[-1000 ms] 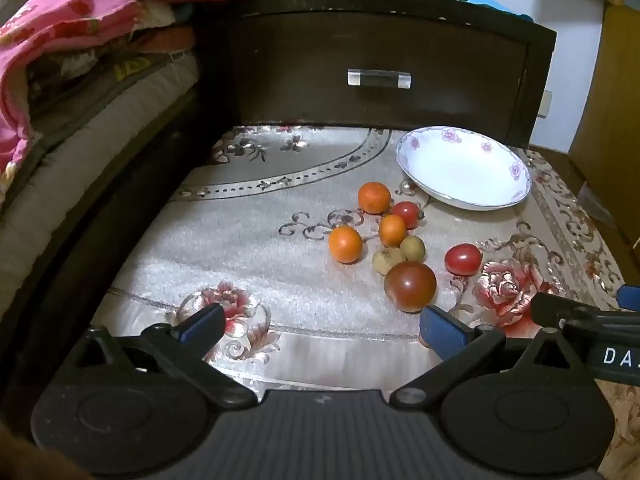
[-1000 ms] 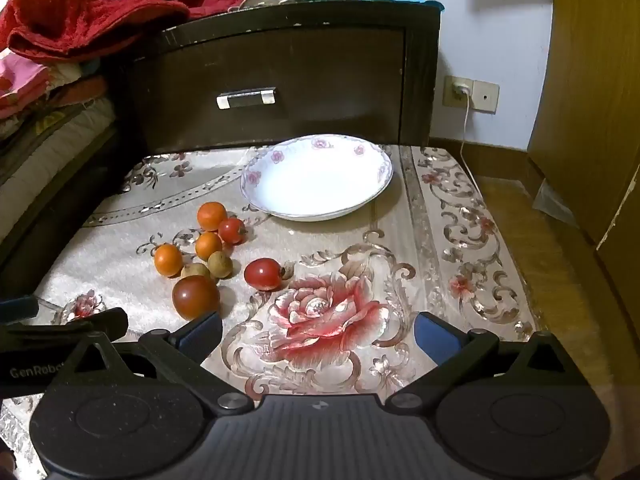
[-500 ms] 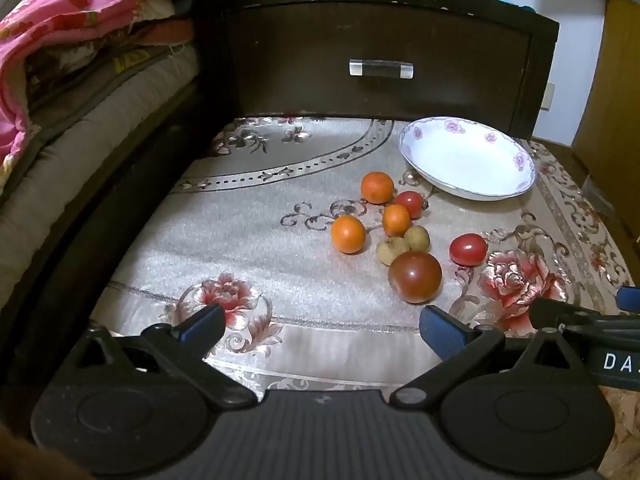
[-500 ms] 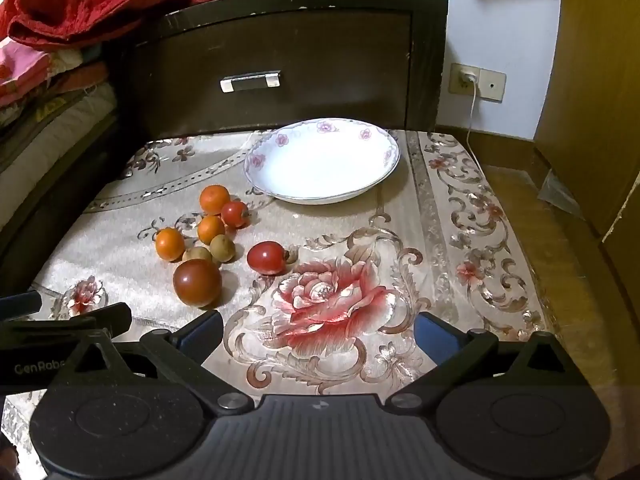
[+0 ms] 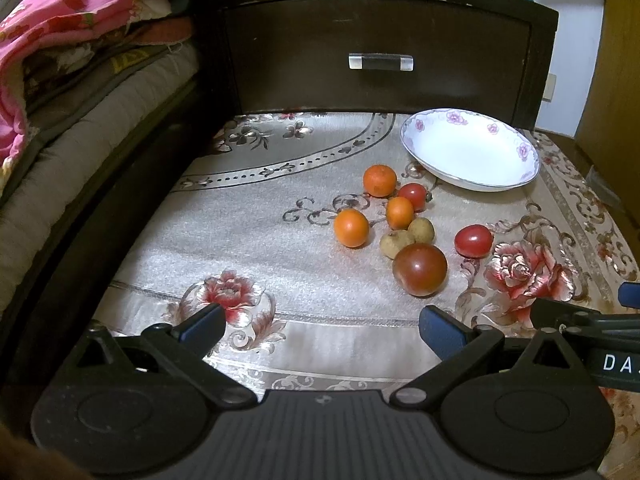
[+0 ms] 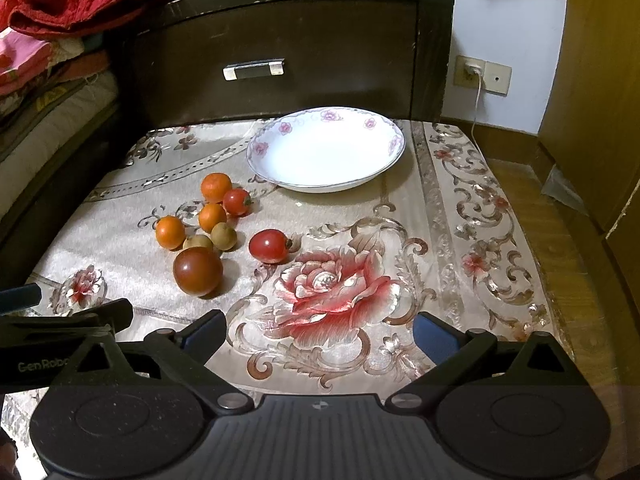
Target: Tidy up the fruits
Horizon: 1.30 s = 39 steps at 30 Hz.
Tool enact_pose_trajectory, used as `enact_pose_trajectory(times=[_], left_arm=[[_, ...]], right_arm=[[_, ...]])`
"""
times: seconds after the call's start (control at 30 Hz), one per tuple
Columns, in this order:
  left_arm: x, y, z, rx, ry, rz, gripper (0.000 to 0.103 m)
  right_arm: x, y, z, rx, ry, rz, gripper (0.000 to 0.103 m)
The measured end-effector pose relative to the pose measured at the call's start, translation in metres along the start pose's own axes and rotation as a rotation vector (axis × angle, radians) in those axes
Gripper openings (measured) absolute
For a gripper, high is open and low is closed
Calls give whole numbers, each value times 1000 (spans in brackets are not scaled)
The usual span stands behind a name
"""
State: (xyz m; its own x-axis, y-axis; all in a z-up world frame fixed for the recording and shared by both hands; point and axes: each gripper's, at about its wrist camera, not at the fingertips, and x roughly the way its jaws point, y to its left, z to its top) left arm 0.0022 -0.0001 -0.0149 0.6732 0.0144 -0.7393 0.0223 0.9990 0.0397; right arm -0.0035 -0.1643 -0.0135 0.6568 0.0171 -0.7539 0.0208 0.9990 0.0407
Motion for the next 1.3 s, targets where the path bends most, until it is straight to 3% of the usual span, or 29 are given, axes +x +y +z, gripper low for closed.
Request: enact_pose_trajectory(times=[1.3], left_arm=[[1,-8,2,32,-45,5,102]], right_arm=[[2,3,2,-14,3,35,82]])
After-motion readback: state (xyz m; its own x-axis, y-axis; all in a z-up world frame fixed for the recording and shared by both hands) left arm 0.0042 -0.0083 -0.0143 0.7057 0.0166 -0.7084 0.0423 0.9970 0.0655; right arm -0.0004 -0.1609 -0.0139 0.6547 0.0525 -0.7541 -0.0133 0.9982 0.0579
